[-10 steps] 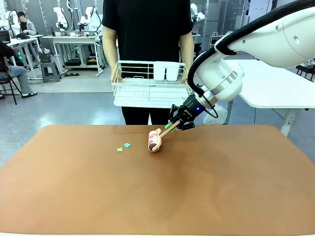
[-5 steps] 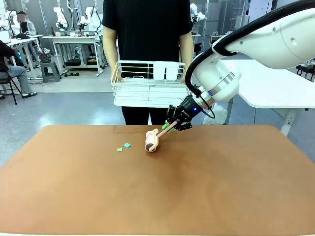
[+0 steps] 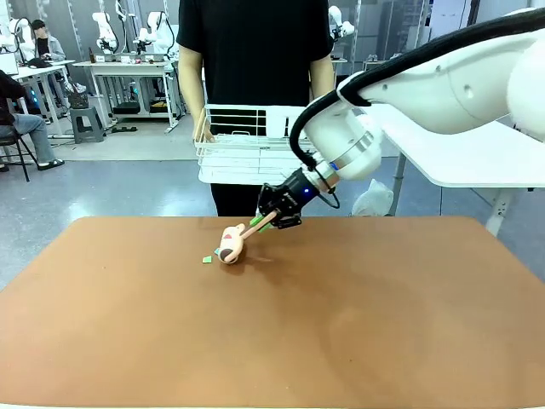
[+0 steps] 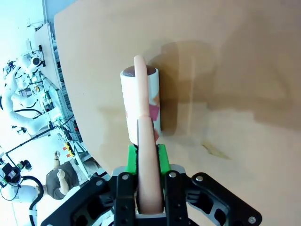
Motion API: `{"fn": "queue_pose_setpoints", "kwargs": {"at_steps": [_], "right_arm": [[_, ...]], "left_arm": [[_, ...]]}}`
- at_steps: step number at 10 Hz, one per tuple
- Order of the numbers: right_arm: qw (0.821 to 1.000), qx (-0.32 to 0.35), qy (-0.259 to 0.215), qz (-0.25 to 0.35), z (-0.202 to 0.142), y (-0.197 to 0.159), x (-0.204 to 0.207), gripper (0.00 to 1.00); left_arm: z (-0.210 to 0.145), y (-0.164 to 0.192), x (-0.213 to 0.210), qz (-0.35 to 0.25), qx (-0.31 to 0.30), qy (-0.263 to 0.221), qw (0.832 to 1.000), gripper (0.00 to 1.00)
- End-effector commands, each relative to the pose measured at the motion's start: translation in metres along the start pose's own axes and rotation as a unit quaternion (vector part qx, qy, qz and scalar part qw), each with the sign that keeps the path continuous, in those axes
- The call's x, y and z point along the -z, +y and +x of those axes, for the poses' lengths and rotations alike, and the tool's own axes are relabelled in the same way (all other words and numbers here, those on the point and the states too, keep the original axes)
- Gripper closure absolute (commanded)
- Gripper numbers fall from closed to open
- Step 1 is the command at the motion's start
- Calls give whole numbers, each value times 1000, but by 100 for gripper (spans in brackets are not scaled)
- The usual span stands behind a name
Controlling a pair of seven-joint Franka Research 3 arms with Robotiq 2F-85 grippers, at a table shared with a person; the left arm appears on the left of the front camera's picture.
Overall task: Clean the table.
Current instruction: Clean the table with the Lint Roller when the human lifts the Dish drying rack.
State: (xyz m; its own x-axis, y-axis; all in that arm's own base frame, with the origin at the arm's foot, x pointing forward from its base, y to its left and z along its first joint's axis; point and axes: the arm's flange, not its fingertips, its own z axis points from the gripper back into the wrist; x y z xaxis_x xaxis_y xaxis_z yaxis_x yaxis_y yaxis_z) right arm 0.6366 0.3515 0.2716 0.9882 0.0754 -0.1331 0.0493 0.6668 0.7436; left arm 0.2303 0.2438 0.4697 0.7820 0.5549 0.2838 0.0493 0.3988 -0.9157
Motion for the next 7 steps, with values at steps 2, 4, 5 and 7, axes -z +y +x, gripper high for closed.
{"fn": "queue_pose_setpoints", "kwargs": {"at_steps": [2,4,5,7], "right_arm": [[995,34,78,-45,-3,18,67,79],[996,14,78,-40,-8,36,83,79],[999,15,45,-23,-9,47,85,79],[1000,6,19,3,-8,50,70,79]], "left_arm": [[2,0,-4,-11,8,-2,1000,0],[2,0,-4,-11,8,-2,1000,0],[2,0,-4,-11,8,-2,1000,0],[2,0,-4,-11,8,-2,1000,0]]}}
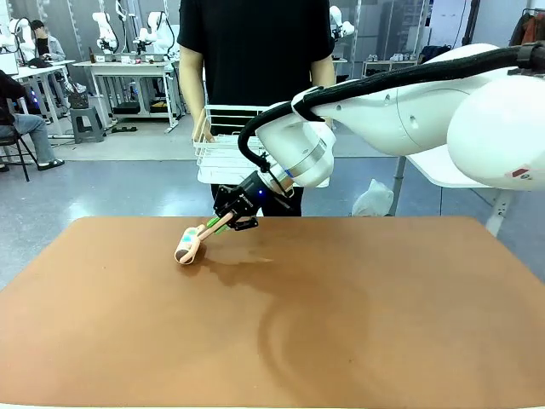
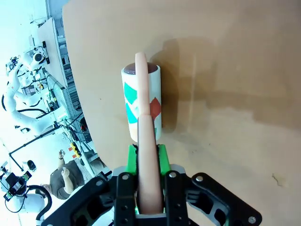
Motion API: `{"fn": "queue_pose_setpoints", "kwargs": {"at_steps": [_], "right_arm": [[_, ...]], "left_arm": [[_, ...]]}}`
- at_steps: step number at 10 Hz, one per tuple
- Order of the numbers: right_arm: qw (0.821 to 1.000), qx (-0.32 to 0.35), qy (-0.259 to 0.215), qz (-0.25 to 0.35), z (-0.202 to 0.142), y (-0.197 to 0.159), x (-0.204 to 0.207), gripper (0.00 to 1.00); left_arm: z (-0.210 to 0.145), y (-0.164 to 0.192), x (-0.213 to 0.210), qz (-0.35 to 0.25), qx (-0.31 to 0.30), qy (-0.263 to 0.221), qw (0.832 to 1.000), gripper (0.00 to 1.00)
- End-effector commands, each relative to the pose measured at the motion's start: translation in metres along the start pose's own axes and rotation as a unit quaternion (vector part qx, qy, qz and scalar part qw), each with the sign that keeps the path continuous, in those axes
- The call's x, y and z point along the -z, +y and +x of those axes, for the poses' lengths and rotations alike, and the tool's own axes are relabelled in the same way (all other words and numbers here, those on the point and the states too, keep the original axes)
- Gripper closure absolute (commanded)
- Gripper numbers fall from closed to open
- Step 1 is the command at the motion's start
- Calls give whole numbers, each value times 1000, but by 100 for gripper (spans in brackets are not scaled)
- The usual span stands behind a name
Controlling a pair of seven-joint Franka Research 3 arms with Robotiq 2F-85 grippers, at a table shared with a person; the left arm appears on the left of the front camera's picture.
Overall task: Clean the table.
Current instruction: Clean the table with the Lint Roller when the human lifts the Dish drying rack.
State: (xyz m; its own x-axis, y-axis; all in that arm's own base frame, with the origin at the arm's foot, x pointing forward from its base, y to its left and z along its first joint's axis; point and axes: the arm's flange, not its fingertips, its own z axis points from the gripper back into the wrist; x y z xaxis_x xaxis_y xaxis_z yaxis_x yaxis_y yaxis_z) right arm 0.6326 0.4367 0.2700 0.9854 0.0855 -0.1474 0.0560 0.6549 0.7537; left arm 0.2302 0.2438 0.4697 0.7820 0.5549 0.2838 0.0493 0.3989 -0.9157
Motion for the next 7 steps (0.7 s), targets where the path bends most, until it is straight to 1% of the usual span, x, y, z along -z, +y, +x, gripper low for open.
{"fn": "queue_pose_setpoints", "kwargs": {"at_steps": [1,2,4,5,6,7], "right_arm": [[1000,1,7,5,-11,-3,-3,79],[1000,-7,-1,18,-16,4,-16,79],[997,-55,-33,49,-39,19,-66,79],[995,-67,-44,61,-56,19,-106,79],[994,-77,-52,59,-75,15,-147,79],[992,-99,-66,36,-98,7,-186,79]], "left_arm": [[2,0,-4,-11,8,-2,1000,0],[2,0,-4,-11,8,-2,1000,0],[2,0,-4,-11,8,-2,1000,0],[2,0,-4,-11,8,-2,1000,0],[2,0,-4,-11,8,-2,1000,0],[2,0,-4,-11,8,-2,1000,0]]}}
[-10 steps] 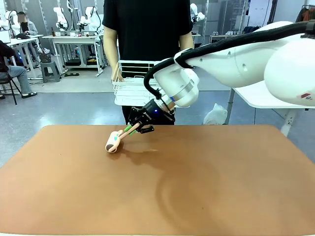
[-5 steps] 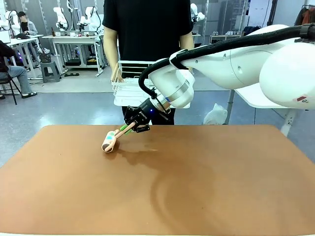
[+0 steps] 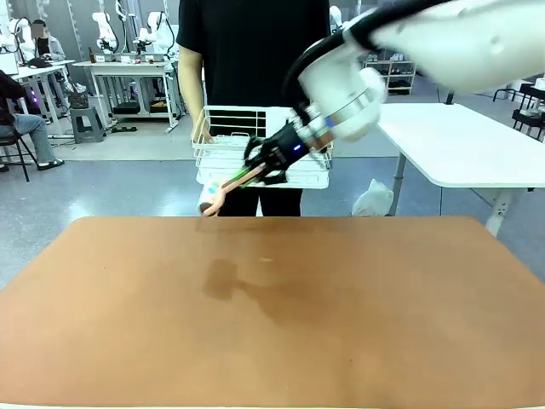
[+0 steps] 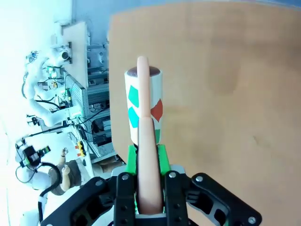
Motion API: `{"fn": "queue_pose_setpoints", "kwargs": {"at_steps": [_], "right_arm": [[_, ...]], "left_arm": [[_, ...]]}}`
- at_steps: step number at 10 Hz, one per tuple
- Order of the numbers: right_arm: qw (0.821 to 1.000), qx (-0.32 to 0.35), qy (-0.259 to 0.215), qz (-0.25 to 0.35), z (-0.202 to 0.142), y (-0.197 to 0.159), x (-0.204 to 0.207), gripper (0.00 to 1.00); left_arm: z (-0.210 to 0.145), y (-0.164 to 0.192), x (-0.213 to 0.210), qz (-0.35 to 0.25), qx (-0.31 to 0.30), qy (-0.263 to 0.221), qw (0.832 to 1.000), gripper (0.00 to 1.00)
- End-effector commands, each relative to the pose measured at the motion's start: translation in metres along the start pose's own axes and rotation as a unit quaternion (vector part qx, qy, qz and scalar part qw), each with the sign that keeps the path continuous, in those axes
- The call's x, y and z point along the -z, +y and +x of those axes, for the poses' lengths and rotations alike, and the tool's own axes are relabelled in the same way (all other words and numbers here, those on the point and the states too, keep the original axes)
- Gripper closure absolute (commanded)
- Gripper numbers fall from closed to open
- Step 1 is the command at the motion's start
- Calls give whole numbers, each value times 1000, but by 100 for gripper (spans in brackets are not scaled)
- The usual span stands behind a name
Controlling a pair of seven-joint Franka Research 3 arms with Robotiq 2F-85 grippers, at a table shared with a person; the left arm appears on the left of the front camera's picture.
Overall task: Clean the table.
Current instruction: Clean the table with the Lint Roller when the human lifts the Dish drying rack.
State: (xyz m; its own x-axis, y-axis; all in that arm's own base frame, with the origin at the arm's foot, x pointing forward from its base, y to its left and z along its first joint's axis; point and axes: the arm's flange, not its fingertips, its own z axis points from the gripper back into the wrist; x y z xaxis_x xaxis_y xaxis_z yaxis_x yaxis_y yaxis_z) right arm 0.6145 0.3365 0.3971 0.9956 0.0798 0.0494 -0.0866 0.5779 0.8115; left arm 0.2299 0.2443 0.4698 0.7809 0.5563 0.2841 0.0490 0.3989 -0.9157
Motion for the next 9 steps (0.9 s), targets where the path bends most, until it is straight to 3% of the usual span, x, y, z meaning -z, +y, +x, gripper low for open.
{"fn": "queue_pose_setpoints", "kwargs": {"at_steps": [1,4,7,9], "right_arm": [[999,-20,10,-39,-70,-13,-75,79],[985,3,-19,-172,-125,-22,-165,79],[949,35,-17,-312,-177,-38,-234,79],[934,70,-28,-349,-197,-58,-269,79]], "left_arm": [[2,0,-3,-11,8,-1,1000,0],[2,0,-3,-11,8,-1,1000,0],[2,0,-3,-11,8,-1,1000,0],[2,0,-3,-11,8,-1,1000,0]]}}
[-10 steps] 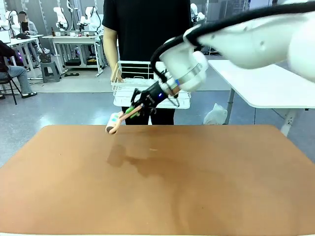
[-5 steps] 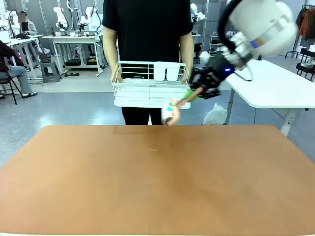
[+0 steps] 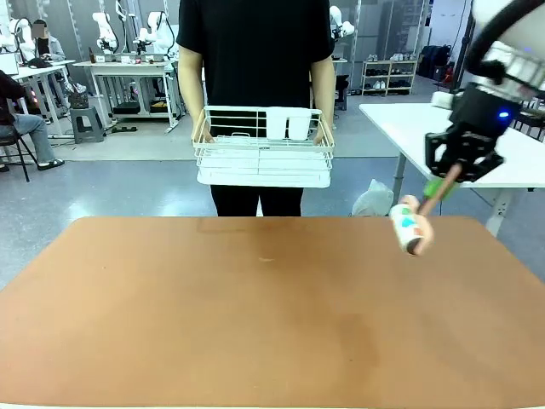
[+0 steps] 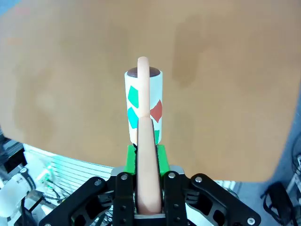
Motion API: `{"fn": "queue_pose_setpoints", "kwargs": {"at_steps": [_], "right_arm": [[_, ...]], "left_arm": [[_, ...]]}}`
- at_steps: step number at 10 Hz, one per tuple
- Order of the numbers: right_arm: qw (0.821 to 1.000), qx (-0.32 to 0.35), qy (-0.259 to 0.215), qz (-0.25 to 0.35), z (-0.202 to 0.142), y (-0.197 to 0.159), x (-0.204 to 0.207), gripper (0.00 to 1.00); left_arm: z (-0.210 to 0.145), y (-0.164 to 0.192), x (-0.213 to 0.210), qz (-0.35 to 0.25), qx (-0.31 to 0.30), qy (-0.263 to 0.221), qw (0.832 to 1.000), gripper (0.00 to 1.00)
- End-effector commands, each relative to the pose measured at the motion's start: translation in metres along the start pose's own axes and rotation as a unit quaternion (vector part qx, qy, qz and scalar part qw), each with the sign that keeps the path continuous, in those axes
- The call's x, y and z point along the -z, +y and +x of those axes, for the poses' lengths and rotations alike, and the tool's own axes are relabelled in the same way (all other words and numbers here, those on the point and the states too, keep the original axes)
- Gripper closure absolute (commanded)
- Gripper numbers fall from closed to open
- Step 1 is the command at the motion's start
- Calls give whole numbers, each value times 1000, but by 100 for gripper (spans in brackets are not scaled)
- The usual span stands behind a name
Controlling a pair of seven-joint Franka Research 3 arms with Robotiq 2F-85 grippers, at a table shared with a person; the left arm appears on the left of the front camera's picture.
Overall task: Clean the table.
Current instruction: Clean the table with the Lint Roller when the human lifts the Dish drying rack.
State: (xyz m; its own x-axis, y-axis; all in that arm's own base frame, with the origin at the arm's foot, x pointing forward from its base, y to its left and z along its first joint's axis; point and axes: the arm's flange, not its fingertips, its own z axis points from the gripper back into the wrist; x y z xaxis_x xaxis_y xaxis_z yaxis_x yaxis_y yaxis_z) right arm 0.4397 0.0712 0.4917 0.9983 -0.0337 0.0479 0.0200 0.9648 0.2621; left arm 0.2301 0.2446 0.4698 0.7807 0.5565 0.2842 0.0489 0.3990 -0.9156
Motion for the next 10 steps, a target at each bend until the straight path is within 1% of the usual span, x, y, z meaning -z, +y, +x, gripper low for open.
{"fn": "queue_pose_setpoints", "kwargs": {"at_steps": [1,2,3,10], "right_arm": [[999,26,4,-18,-6,-9,-7,79],[1000,2,0,-4,1,-9,-3,79],[1000,10,2,-14,-5,-13,-6,79],[1000,10,2,-14,-5,-13,-6,79]], "left_arm": [[2,0,-3,-11,8,-1,1000,0],[2,0,-3,-11,8,-1,1000,0],[2,0,-3,-11,8,-1,1000,0],[2,0,-3,-11,8,-1,1000,0]]}}
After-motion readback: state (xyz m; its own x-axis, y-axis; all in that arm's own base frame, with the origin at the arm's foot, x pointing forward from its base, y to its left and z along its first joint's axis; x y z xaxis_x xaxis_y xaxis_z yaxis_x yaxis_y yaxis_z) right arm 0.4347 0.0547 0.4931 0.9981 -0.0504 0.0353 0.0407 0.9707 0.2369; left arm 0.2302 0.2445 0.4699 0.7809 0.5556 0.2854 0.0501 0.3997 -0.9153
